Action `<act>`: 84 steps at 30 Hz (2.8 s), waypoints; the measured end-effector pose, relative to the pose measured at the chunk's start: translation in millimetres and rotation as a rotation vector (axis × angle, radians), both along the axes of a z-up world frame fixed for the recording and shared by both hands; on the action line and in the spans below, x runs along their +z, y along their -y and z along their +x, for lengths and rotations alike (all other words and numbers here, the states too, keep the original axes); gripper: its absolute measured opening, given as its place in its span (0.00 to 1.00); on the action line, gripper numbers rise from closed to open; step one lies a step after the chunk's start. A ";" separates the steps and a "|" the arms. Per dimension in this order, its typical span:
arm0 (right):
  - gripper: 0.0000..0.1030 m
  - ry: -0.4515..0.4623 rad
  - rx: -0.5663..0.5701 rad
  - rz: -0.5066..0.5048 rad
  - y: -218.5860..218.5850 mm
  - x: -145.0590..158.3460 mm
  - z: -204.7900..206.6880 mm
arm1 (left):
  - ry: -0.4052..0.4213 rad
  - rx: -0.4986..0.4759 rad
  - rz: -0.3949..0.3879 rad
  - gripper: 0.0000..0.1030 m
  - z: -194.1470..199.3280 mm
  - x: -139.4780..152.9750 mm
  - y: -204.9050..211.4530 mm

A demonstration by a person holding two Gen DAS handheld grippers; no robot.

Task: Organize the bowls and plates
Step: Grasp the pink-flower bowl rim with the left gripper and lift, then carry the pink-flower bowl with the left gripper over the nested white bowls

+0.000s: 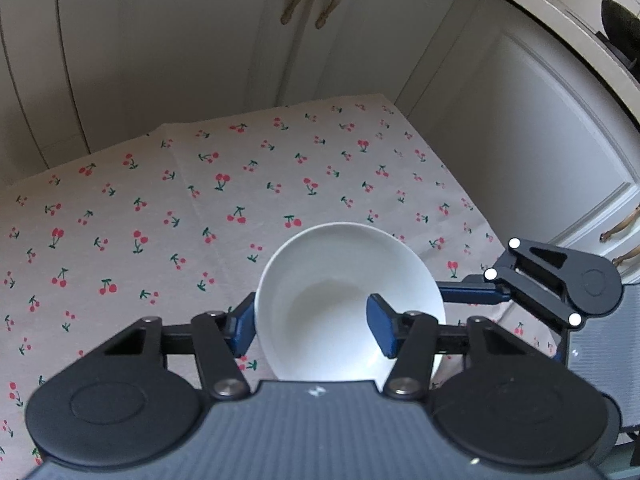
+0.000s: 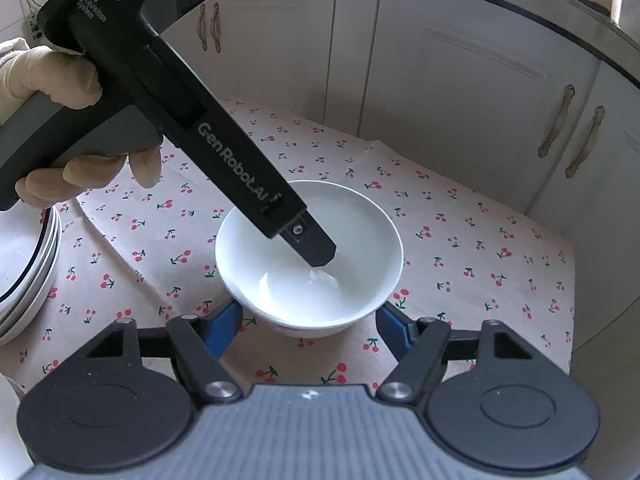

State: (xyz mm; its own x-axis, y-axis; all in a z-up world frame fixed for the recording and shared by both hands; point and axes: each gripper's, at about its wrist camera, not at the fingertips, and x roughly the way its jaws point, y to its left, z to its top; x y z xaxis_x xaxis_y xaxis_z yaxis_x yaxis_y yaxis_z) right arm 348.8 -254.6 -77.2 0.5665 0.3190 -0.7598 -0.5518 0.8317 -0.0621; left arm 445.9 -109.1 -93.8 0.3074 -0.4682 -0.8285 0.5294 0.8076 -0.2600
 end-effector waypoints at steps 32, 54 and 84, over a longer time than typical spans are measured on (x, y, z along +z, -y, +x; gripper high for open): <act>0.75 0.062 0.015 -0.031 -8.6 63.5 -83.2 | 0.094 -0.036 -0.002 0.55 -86.4 79.4 -3.6; 0.75 0.080 0.011 -0.042 -15.9 84.5 -127.5 | 0.128 -0.040 -0.011 0.55 -132.2 110.4 -9.7; 0.75 0.072 0.017 -0.021 -21.5 99.7 -201.1 | 0.154 -0.044 -0.037 0.55 -205.6 130.6 -14.5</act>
State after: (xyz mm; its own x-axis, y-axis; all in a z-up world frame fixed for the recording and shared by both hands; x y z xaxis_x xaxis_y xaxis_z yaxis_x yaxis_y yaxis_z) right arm 147.8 -233.1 22.5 0.6142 0.3132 -0.7244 -0.5594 0.8202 -0.1196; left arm 240.3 -94.7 36.9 0.4082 -0.5131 -0.7550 0.6001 0.7741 -0.2016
